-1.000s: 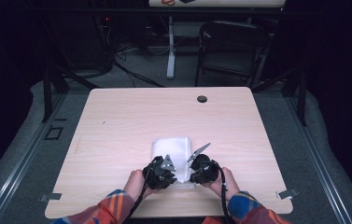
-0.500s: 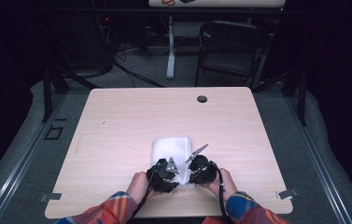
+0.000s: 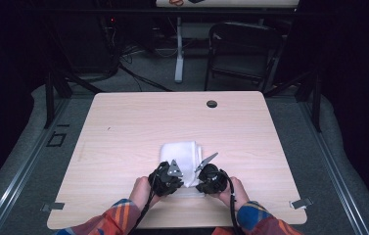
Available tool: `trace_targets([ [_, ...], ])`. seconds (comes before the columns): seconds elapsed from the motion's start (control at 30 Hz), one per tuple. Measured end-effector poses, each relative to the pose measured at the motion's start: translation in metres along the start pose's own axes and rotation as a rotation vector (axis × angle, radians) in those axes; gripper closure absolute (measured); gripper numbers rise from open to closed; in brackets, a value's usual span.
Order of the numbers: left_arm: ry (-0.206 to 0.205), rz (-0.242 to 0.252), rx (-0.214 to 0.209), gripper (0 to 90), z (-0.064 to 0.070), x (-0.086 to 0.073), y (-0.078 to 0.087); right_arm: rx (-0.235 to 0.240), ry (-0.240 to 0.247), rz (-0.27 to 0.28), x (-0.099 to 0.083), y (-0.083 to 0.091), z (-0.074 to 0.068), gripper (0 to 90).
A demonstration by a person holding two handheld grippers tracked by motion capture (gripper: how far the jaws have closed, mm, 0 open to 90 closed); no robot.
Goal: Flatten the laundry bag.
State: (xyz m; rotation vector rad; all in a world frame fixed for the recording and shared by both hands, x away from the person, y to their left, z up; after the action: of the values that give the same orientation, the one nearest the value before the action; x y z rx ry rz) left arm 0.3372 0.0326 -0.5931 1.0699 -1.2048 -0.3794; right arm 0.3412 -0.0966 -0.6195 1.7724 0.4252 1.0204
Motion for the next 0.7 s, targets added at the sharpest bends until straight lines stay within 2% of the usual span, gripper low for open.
trace_targets([
  [0.13, 0.024, 0.021, 0.014, 85.9, -0.004, 0.001, 0.007, -0.006, 0.006, 0.0, 0.0, 0.0, 0.0, 90.0],
  [0.17, 0.029, 0.023, 0.016, 85.9, -0.005, 0.001, 0.008, -0.009, 0.023, -0.016, 0.0, 0.001, 0.001, 90.0],
  [0.37, 0.045, 0.042, 0.033, 85.8, -0.012, 0.0, 0.018, -0.013, 0.028, -0.012, 0.0, 0.001, 0.0, 90.0],
  [0.53, 0.073, 0.078, 0.045, 85.5, -0.016, -0.001, 0.026, -0.015, 0.031, -0.015, 0.0, 0.001, 0.0, 90.0],
  [0.7, 0.081, 0.078, 0.047, 85.4, -0.019, -0.002, 0.029, -0.017, 0.028, -0.016, 0.0, 0.001, 0.001, 90.0],
])
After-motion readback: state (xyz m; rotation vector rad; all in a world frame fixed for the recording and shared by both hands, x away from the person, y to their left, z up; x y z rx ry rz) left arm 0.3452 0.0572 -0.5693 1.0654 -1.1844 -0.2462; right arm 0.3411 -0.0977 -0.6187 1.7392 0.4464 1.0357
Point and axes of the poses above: each handheld gripper's, and its own axes: y roughly backward along the jaws, x roughly out of its top, z roughly to its right, the point moved 7 cm from there along -y, roughly forward along the jaws, and after that the axes turned 1 degree about -z, right-handed, at the moved point
